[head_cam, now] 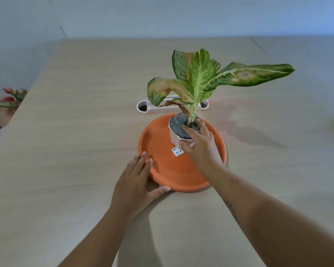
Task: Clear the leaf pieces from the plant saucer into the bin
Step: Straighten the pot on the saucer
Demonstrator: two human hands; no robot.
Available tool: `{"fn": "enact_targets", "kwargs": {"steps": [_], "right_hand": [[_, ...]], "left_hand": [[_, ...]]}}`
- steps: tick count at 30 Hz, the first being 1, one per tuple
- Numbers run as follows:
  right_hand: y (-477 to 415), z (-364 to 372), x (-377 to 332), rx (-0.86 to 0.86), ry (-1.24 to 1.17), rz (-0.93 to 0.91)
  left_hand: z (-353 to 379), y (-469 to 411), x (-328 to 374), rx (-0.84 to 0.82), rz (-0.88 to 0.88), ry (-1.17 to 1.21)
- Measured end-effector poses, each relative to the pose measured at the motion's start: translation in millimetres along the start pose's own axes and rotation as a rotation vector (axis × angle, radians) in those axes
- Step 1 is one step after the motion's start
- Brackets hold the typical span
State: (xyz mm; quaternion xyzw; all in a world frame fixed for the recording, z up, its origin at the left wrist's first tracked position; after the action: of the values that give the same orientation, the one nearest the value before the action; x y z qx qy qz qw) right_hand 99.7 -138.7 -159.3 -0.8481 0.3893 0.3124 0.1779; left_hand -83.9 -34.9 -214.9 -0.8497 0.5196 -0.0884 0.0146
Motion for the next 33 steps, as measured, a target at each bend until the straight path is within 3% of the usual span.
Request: {"fn": "enact_targets", "kwargs": {"steps": [17,26,33], "right_hand": [[-10.6,-0.6,2.8,0.009,0.032,-0.023],[-10.7,-5.9,22.5,-0.162,0.186,-0.112],[17.8,-23.2,66.9,-0.117,0.264,-0.059]], "left_hand": [[9.1,-34.3,11.6,-0.029,-0.035,0.016],[9.3,-51.2,6.1,-0.062,-0.021,-0.070],[7.1,-31.0,5.4,-0.113,-0.200,0.047]]}}
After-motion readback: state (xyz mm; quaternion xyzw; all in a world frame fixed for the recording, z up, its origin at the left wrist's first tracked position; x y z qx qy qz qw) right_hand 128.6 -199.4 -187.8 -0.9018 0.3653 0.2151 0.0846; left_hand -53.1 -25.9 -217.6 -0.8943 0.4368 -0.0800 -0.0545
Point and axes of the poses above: each hand's wrist, its own y-axis away from the middle knuckle, its own z-axis out of the palm, x = y × z, the point moved 5 cm from there along -y, towards the middle knuckle, and after that the axes turned 6 degrees about -y, right-handed, at the moved point
